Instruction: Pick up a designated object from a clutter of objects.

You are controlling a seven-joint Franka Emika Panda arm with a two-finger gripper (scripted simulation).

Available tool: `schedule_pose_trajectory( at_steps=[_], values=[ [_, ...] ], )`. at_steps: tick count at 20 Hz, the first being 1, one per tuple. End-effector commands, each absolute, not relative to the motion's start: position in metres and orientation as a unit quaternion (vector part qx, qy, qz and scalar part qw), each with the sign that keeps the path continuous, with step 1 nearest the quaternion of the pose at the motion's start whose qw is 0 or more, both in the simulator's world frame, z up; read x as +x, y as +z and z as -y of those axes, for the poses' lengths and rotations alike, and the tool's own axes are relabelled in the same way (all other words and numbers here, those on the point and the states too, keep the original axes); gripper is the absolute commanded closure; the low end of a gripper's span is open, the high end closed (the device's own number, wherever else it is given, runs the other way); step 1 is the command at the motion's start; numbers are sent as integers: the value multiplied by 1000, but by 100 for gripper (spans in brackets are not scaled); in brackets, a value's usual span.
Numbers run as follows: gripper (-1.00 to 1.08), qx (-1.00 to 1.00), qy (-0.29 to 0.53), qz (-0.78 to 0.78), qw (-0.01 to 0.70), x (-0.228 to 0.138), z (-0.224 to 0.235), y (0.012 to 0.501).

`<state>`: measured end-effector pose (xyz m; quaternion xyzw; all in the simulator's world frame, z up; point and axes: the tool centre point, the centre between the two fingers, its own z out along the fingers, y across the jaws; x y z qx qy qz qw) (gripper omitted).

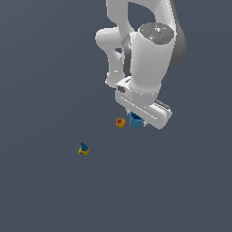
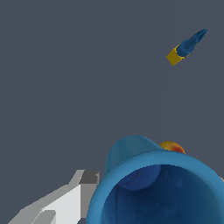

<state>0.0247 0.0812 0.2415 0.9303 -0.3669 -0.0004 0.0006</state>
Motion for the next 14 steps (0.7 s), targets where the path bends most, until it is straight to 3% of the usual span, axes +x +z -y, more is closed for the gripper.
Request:
schedule_pose_trajectory(
  at_steps=[1, 14],
  values=[
    [108, 930, 0, 367, 1, 12, -92, 268],
    [108, 930, 1, 367, 1, -39, -142, 378]
  ],
)
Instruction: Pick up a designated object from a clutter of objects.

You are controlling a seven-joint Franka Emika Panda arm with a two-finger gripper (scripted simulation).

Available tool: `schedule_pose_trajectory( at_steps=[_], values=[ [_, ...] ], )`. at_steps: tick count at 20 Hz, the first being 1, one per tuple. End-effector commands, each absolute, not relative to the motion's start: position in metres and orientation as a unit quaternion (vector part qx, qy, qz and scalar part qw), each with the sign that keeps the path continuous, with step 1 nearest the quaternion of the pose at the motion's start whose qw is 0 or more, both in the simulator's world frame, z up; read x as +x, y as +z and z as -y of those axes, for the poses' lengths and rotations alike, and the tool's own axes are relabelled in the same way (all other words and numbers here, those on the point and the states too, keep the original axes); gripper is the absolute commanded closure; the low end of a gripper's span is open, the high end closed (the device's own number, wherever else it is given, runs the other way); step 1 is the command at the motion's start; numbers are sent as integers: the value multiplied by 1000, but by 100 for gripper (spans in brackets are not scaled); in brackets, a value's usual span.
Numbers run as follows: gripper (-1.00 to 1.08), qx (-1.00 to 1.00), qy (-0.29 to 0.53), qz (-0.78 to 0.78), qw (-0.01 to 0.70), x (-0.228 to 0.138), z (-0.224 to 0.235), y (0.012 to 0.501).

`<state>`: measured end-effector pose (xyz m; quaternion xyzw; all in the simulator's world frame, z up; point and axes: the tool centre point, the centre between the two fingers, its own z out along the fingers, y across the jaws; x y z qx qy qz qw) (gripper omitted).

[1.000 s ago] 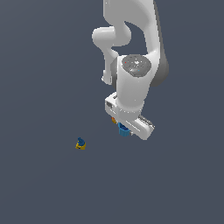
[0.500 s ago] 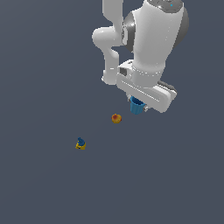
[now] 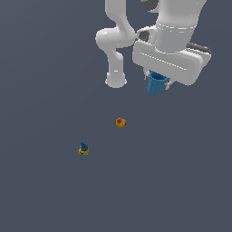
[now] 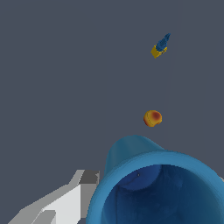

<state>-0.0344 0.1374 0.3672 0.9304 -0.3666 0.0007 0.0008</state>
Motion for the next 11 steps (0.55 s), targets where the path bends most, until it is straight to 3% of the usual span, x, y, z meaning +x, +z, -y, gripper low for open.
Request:
schedule_pose_trajectory(
  at_steps=[1, 11],
  values=[
    [108, 930, 1, 367, 1, -42, -144, 383],
    [108, 930, 0, 367, 0, -51, -157, 408]
  ],
)
